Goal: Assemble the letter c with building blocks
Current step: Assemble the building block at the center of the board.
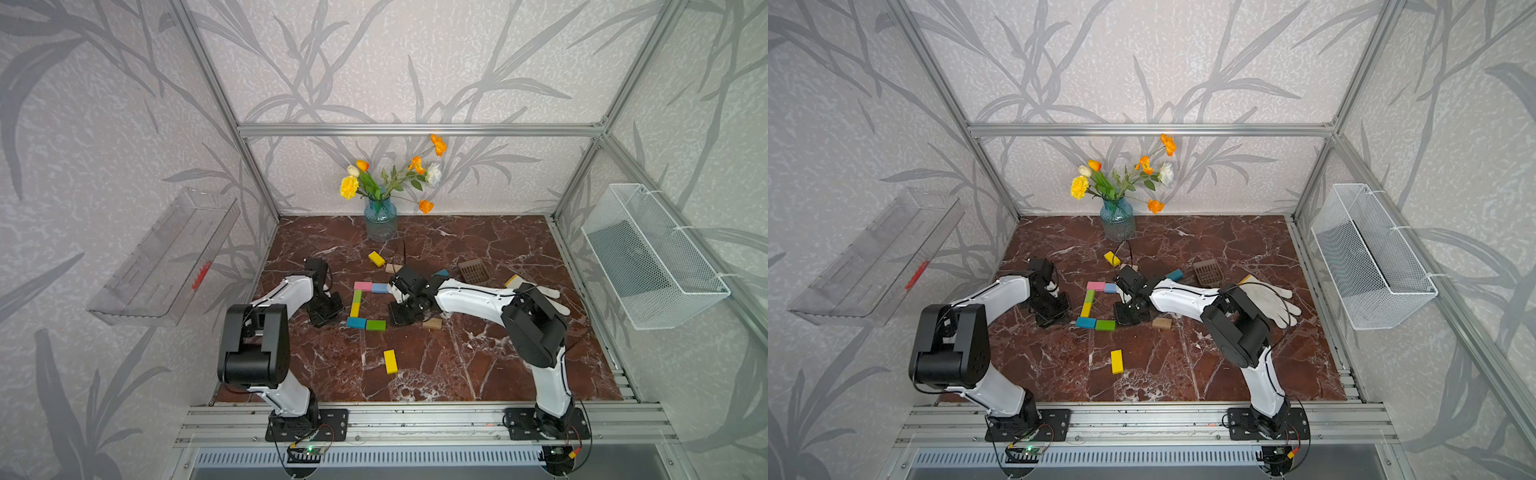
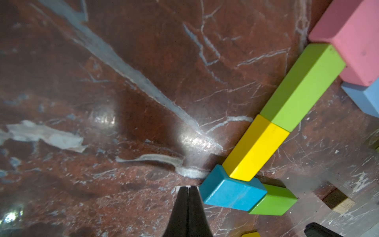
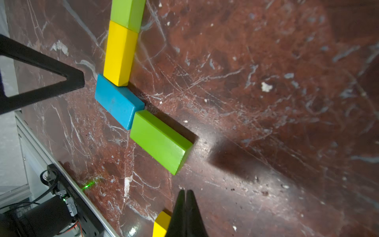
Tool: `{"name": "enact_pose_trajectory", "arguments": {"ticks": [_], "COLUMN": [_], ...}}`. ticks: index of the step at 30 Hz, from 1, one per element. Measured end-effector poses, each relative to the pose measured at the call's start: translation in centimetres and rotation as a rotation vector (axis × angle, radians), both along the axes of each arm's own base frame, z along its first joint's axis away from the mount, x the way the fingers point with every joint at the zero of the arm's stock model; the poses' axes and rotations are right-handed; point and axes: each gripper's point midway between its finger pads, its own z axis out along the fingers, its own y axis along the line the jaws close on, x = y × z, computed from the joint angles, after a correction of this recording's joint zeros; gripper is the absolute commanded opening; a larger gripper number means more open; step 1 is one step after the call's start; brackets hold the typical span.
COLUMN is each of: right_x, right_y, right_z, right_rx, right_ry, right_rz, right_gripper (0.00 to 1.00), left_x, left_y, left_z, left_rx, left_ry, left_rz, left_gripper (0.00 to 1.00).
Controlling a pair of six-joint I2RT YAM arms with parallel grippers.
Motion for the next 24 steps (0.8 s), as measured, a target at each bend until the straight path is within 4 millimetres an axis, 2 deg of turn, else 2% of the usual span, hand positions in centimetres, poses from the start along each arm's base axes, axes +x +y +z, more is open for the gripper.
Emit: {"name": "enact_pose_trajectory", "arguments": {"ticks": [24], "right_x": [-0.9], "right_y": [-0.5], "right_z": [-2.0], "right_rx": [-0.016], "right_ry": [0.13], "right_rz": [-0.142], "right_gripper": [0.0], "left_x": [0.6], "left_y": [-1.1], "left_z": [-0.5], "left_rx": [-0.067], "left_ry": [0.005], "left_rz": [-0.034], "left_gripper": [0.0]}}
